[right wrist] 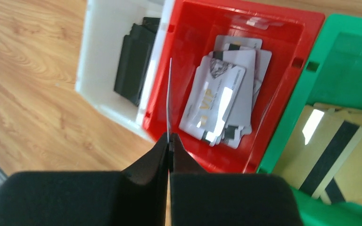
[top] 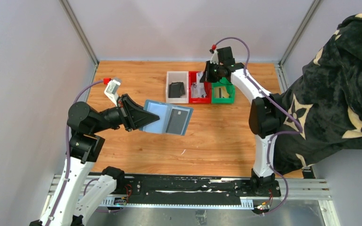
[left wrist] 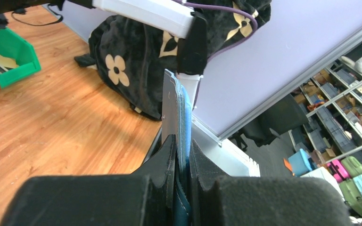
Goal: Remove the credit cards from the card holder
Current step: Place the credit card in the storage box.
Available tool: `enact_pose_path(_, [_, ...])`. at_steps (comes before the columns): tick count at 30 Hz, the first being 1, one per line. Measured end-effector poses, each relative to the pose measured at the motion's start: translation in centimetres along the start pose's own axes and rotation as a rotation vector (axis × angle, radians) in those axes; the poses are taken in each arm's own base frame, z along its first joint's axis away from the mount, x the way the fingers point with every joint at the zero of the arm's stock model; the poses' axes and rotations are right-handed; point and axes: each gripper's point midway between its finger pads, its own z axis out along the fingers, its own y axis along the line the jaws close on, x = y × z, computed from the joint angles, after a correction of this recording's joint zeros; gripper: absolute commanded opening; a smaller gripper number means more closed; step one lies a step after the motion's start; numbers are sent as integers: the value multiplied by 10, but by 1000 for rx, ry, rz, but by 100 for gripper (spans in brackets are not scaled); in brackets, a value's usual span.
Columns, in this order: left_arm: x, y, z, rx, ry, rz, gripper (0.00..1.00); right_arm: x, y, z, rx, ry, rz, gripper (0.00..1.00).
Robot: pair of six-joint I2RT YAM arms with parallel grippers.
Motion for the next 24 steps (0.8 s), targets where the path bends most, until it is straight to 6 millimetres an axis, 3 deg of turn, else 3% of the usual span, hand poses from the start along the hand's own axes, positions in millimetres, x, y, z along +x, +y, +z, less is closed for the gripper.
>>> enact_pose_path(7, [0,1,0,-1,4,17,0,19,-32,50,65,89,5,0])
enact_pose_path(11, [-2,-1,1,2,2,28,0,37,-39,64,91,135,11,0])
enact_pose_path(19, [-3,-2,0,6,3,32,0,70,-29,83,66,161,47,0])
enact_pose_path(24, [-3,-3,0,7,2,33,0,76,-15,82,28,131,65,0])
